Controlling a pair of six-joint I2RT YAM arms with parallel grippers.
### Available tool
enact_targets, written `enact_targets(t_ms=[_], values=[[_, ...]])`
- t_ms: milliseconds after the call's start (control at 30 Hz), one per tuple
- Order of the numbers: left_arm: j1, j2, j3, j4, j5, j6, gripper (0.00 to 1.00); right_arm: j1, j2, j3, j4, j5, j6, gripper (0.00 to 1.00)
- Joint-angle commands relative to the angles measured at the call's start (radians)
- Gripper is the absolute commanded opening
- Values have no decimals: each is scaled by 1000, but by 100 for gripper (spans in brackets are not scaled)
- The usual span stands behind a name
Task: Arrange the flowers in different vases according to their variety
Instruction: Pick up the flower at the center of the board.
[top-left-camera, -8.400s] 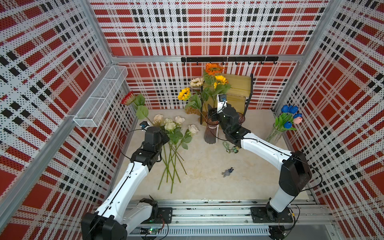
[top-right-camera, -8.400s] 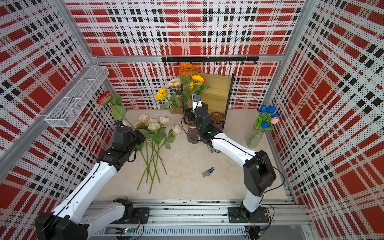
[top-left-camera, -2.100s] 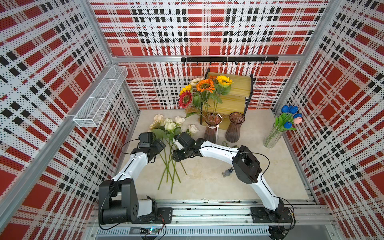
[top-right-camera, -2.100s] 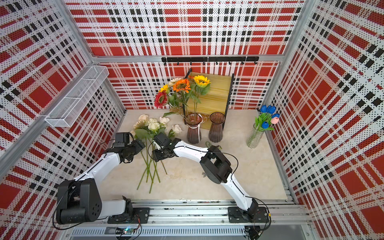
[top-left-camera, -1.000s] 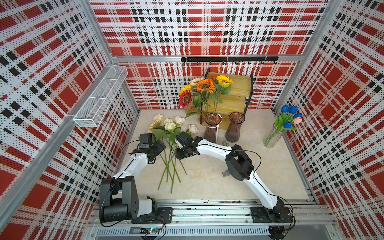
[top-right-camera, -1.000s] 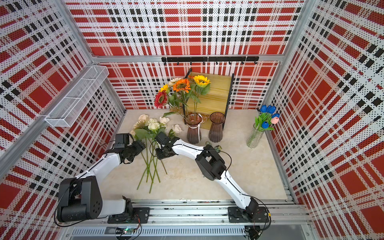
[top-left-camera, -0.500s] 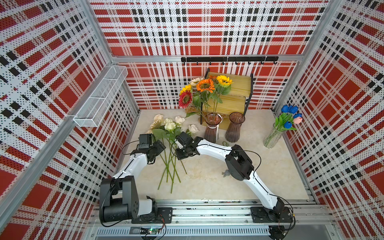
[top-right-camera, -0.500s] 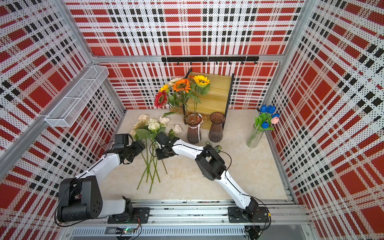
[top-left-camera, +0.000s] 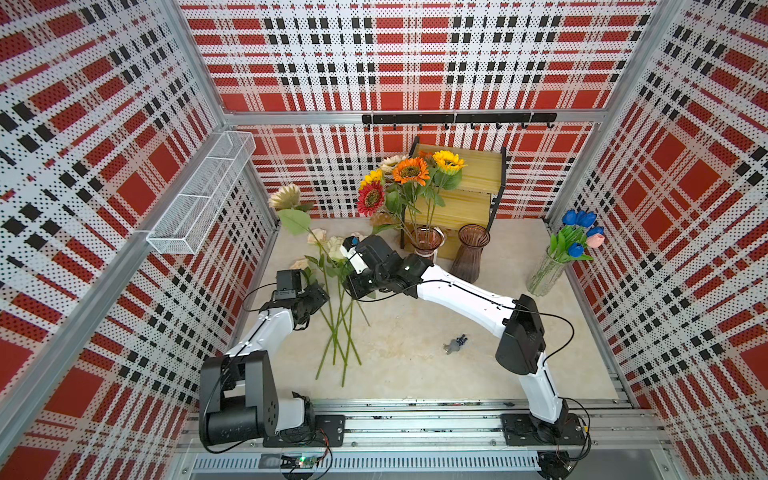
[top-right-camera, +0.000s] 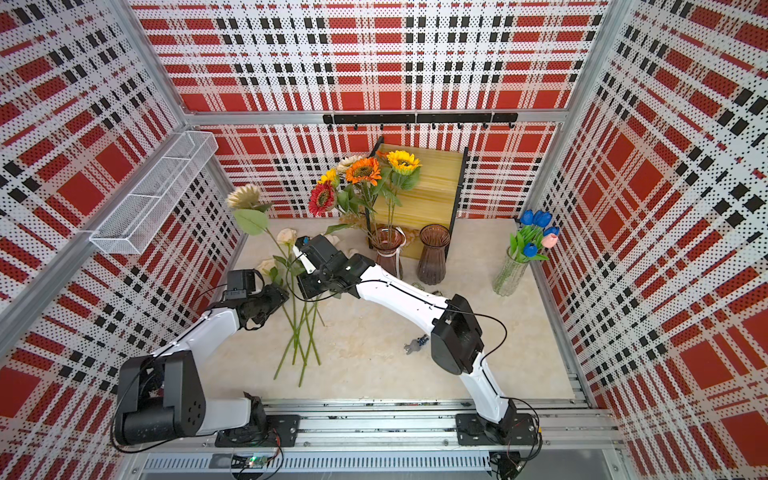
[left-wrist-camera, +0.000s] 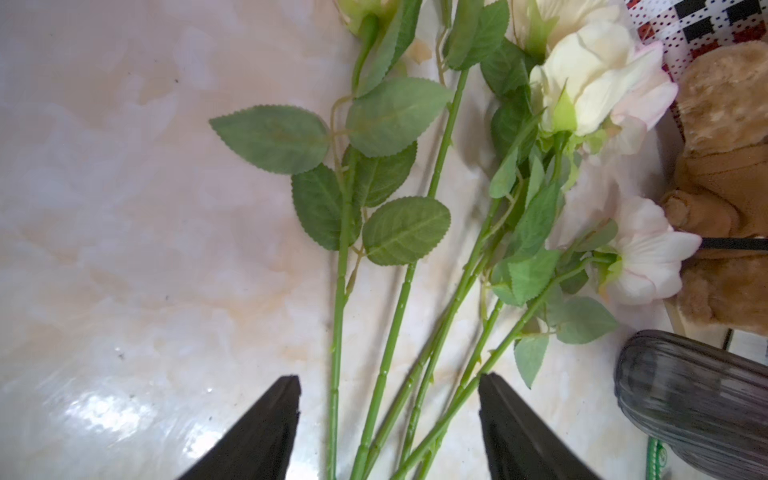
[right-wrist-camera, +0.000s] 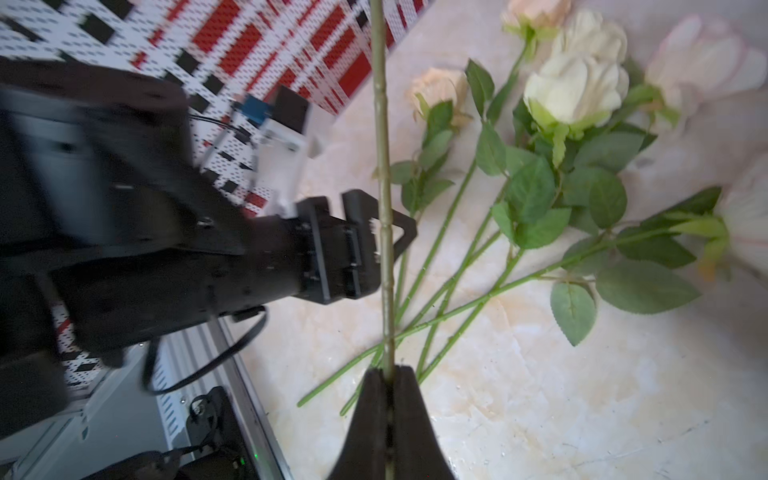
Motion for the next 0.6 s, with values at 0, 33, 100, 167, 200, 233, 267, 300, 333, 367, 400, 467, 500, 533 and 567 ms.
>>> enact_targets(t_ms=[0,33,100,167,200,233,267,300,333,367,400,467,500,533,567], values=[[0,39,-4,46,26,7,68,26,-64,25,-12,45,-44,0],[-4,52,1,51,29,4,66,31,-82,30,-7,54,-46,0],[-17,77,15,58,26,4,63,39,-116,37,0,81,-53,0],[-27,103,31,63,19,6,61,42,-148,42,8,103,-57,0],[-33,121,42,65,20,9,59,42,-166,41,13,116,-59,0],[-38,134,56,65,18,14,58,42,-181,39,16,126,-60,0],[-45,149,70,64,14,17,56,42,-196,38,16,138,-63,0],[-52,160,88,57,12,20,54,42,-210,38,16,148,-66,0],[-60,167,100,53,9,22,53,42,-220,37,15,157,-70,0],[-67,172,113,52,1,20,52,42,-233,36,13,166,-72,0],[-72,180,124,52,-7,21,51,42,-246,26,15,174,-73,0],[-78,211,144,52,-7,23,49,41,-269,14,19,192,-74,0],[-80,229,156,51,-5,27,47,42,-279,9,20,201,-76,0],[-81,247,164,49,-6,30,46,42,-286,8,19,212,-76,0],[-84,266,173,46,-11,35,46,42,-296,5,19,221,-77,0]])
